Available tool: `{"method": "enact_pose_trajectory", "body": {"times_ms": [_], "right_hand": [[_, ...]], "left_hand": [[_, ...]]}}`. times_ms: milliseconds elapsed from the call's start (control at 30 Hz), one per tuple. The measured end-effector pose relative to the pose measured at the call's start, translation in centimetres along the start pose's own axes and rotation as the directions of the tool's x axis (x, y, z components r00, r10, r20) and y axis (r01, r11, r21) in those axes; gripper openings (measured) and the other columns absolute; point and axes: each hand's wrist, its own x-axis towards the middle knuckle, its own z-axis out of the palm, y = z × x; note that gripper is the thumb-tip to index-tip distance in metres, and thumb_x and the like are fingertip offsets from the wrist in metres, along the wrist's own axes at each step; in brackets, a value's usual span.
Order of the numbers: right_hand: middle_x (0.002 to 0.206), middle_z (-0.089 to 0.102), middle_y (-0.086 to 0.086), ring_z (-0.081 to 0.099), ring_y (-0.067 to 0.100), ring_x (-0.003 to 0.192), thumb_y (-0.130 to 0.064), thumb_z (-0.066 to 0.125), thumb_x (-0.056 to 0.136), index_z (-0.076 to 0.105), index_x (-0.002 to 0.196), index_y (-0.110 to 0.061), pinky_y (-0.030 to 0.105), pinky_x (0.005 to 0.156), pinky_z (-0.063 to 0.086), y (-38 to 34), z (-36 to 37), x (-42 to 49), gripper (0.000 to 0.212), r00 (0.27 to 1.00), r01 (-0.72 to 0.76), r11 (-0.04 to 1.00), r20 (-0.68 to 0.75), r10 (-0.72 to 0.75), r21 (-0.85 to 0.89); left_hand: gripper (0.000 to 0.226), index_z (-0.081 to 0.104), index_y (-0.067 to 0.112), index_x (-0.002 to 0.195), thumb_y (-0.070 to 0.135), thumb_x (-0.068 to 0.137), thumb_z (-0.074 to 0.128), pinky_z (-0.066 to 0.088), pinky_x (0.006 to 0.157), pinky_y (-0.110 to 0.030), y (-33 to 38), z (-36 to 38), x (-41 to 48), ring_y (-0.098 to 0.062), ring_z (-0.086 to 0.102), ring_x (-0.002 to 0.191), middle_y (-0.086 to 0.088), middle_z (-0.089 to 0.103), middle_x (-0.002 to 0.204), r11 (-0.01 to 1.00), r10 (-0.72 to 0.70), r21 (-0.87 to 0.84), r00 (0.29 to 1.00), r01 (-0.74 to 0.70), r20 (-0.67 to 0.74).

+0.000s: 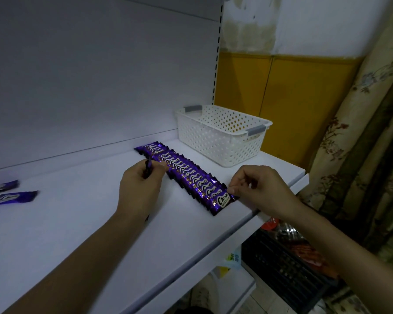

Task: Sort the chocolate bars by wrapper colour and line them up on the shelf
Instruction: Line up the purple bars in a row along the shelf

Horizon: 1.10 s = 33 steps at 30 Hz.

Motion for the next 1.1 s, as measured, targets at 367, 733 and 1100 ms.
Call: {"method": "enact_pose_trajectory", "body": {"times_ms": [367, 733, 1100], "right_hand": [[0.069, 0.066, -0.003, 0.054, 0.0, 0.063, -0.012, 0.076, 0.078, 0.068, 0.074, -0.018, 0.009, 0.057, 0.038, 0.5, 0.1, 0.3, 0.01, 0.999, -0.008, 1.0, -0.044, 0.008, 0.007], [0.07, 0.064, 0.002, 0.056, 0.014, 0.061, -0.021, 0.08, 0.074, 0.064, 0.084, -0.014, 0.019, 0.056, 0.044, -6.4, 4.1, -0.7, 0.019, 0.994, 0.11, 0.983, -0.006, -0.111, 0.145], [0.063, 0.057, -0.011, 0.054, 0.0, 0.06, -0.033, 0.066, 0.079, 0.049, 0.095, -0.03, 0.018, 0.061, 0.043, -10.5, 10.6, 1.0, 0.024, 0.998, 0.047, 0.997, 0.049, -0.05, 0.053]], "left_hand": [[0.032, 0.058, -0.01, 0.092, 0.022, 0.092, 0.058, 0.027, 0.062, -0.036, -0.2, -0.1, 0.1, -0.022, 0.031, 0.063, -0.011, 0.037, 0.064, 1.0, 0.017, 0.009, 1.0, -0.017, -0.005], [0.033, 0.062, 0.01, 0.092, 0.034, 0.1, 0.042, 0.022, 0.035, -0.016, 2.3, 0.0, -0.1, -0.006, 0.028, 0.036, 0.007, 0.036, 0.049, 0.797, -0.242, -0.52, 0.951, 0.307, 0.19], [0.027, 0.064, 0.013, 0.089, 0.032, 0.096, 0.046, 0.043, 0.053, -0.023, 3.2, -1.7, -0.4, -0.01, 0.05, 0.058, 0.002, 0.057, 0.074, 0.532, -0.394, -0.73, 0.888, 0.43, 0.236]]}}
